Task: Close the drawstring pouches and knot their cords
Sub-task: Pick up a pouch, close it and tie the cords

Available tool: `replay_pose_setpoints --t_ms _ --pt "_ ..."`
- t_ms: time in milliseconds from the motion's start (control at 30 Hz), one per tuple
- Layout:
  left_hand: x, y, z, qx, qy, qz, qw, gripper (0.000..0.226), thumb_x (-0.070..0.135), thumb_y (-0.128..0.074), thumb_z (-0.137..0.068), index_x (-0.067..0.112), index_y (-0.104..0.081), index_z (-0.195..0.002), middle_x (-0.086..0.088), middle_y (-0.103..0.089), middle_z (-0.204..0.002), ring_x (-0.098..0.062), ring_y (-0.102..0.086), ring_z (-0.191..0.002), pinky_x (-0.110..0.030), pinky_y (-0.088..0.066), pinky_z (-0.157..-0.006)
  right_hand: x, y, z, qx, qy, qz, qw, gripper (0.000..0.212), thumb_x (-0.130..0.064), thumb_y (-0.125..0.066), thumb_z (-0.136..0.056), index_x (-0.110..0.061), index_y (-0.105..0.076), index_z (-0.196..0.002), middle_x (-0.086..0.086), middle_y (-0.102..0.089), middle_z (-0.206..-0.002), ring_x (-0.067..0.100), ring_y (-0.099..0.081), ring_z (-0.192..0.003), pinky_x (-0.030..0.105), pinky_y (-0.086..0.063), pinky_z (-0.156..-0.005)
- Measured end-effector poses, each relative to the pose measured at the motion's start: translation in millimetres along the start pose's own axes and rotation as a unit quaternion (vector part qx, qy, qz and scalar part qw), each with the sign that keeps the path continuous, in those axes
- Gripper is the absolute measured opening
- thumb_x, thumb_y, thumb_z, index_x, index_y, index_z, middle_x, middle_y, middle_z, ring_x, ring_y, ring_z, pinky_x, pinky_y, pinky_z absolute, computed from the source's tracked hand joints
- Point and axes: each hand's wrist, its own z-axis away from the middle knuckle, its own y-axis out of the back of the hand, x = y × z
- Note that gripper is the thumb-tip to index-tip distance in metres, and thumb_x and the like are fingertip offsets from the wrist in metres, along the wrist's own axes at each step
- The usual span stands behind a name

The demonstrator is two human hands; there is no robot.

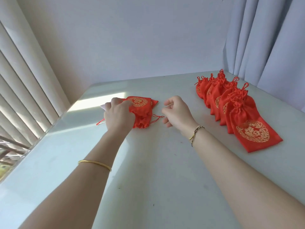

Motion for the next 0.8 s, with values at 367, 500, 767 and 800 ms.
replay_pose_setpoints --t_ms 367,500,767,800 --pt "34.3 18.6 -25.5 0.086 -0.071 0.051 0.992 0.021 0.016 -0.045 -0.090 0.019 -0.061 -0.102 -0.002 -0.063 -0.102 -0.026 -0.053 -0.102 -0.033 -0.028 -0.085 -8.1 5.2 -5.2 -0.010 0.090 -0.003 0.996 0.046 -0.011 -0.060 -0.082 -0.017 -0.046 -0.125 -0.003 -0.046 -0.113 0.026 -0.061 -0.090 0.038 -0.053 -0.078" --pt "61.4 51.1 -13.6 -0.010 -0.132 0.165 0.978 0.014 0.013 -0.049 -0.090 0.020 -0.059 -0.094 0.004 -0.060 -0.086 -0.021 -0.058 -0.086 -0.032 -0.044 -0.080 -31.3 18.5 -4.7 0.004 0.166 -0.008 0.986 0.039 -0.014 -0.063 -0.083 -0.024 -0.053 -0.119 -0.014 -0.051 -0.106 0.019 -0.062 -0.092 0.031 -0.051 -0.076" --pt "56.7 49.7 15.5 -0.147 -0.041 0.291 0.944 0.014 0.026 -0.056 -0.092 0.014 -0.063 -0.096 -0.005 -0.067 -0.076 -0.013 -0.061 -0.062 -0.027 -0.050 -0.066 -36.4 45.2 -5.9 0.007 0.105 0.068 0.992 0.009 -0.014 -0.061 -0.085 -0.006 -0.064 -0.083 0.010 -0.059 -0.057 0.005 -0.050 -0.031 0.017 -0.034 -0.033" --pt "53.4 47.0 14.9 -0.169 -0.033 0.278 0.945 0.010 0.025 -0.058 -0.091 0.016 -0.063 -0.089 -0.004 -0.067 -0.072 -0.011 -0.060 -0.060 -0.026 -0.049 -0.066 -32.8 46.6 -7.6 0.011 0.090 0.064 0.994 0.009 -0.014 -0.061 -0.085 -0.006 -0.063 -0.083 0.009 -0.061 -0.062 0.007 -0.054 -0.035 0.018 -0.037 -0.034"
